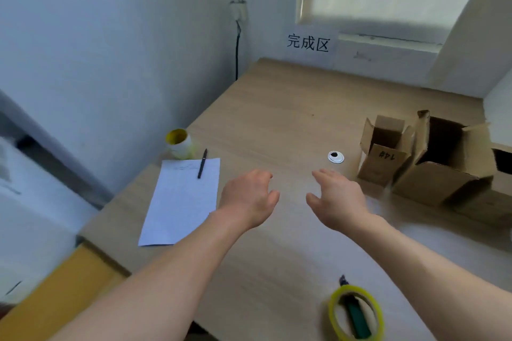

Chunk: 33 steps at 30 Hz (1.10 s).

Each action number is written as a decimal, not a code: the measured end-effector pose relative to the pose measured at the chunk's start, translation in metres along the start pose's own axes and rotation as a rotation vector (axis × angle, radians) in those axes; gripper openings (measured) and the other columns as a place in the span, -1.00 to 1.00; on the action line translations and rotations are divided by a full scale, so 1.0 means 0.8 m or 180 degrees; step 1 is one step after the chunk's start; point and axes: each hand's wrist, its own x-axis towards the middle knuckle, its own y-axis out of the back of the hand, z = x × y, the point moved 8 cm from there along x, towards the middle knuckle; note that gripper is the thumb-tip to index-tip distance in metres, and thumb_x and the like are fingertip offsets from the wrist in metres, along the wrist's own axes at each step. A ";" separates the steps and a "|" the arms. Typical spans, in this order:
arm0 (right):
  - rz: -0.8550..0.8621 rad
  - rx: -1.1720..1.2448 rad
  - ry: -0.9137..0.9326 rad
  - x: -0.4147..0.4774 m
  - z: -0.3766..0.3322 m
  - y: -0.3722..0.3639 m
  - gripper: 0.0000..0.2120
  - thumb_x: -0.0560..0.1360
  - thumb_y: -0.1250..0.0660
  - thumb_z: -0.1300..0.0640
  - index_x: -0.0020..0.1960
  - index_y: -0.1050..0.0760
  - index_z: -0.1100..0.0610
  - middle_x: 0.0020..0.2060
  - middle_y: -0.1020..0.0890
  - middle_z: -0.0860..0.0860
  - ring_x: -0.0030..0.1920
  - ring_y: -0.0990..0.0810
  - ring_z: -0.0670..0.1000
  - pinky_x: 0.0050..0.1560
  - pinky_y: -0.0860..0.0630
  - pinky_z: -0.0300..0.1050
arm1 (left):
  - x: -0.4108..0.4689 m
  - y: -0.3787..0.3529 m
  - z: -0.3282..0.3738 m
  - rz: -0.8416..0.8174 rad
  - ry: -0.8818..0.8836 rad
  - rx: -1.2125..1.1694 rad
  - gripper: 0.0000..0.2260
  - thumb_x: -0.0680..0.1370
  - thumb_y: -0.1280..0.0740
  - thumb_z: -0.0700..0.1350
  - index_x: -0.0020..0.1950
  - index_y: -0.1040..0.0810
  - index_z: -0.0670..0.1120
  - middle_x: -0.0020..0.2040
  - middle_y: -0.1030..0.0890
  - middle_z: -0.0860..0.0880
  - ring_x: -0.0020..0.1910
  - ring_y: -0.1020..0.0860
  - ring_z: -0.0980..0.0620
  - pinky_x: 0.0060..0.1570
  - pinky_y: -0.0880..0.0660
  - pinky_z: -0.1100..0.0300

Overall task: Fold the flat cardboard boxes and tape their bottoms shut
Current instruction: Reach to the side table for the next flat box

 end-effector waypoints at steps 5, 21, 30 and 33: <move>-0.0017 -0.0120 0.0700 -0.041 -0.109 -0.003 -0.59 0.55 -0.23 -0.07 0.33 -0.40 0.07 0.30 -0.49 -0.01 0.38 -0.36 0.05 0.19 -0.40 -0.01 | -0.111 0.041 -0.073 0.0257 0.0498 0.0099 -0.61 0.63 -0.17 0.09 0.39 -0.42 -0.05 0.35 -0.49 0.00 0.32 -0.41 -0.03 0.17 -0.40 0.06; -0.0073 -0.0280 0.2181 -0.241 -0.450 -0.054 -0.65 0.53 -0.25 -0.09 0.24 -0.44 0.07 0.06 -0.54 -0.06 0.17 -0.48 0.05 0.04 -0.43 0.00 | -0.442 0.103 -0.298 0.0895 0.1594 0.0089 -0.65 0.59 -0.18 0.13 0.28 -0.50 -0.01 0.26 -0.54 0.02 0.24 -0.47 -0.03 0.13 -0.44 0.06; -0.0322 -0.0228 0.2911 -0.428 -0.656 -0.124 -0.48 0.58 -0.24 -0.11 0.49 -0.32 0.05 0.46 -0.41 -0.01 0.48 -0.33 0.04 0.39 -0.38 0.05 | -0.688 0.115 -0.433 0.1106 0.2138 0.0122 -0.58 0.62 -0.17 0.14 0.42 -0.43 -0.01 0.39 -0.48 0.03 0.38 -0.39 0.00 0.31 -0.39 0.05; -0.0362 -0.0249 0.3162 -0.485 -0.711 -0.146 -0.52 0.57 -0.24 -0.10 0.43 -0.37 0.06 0.42 -0.45 -0.01 0.45 -0.36 0.04 0.36 -0.40 0.03 | -0.762 0.113 -0.467 0.1112 0.2405 0.0121 -0.58 0.62 -0.18 0.13 0.42 -0.42 -0.02 0.42 -0.46 0.02 0.41 -0.37 0.00 0.32 -0.38 0.04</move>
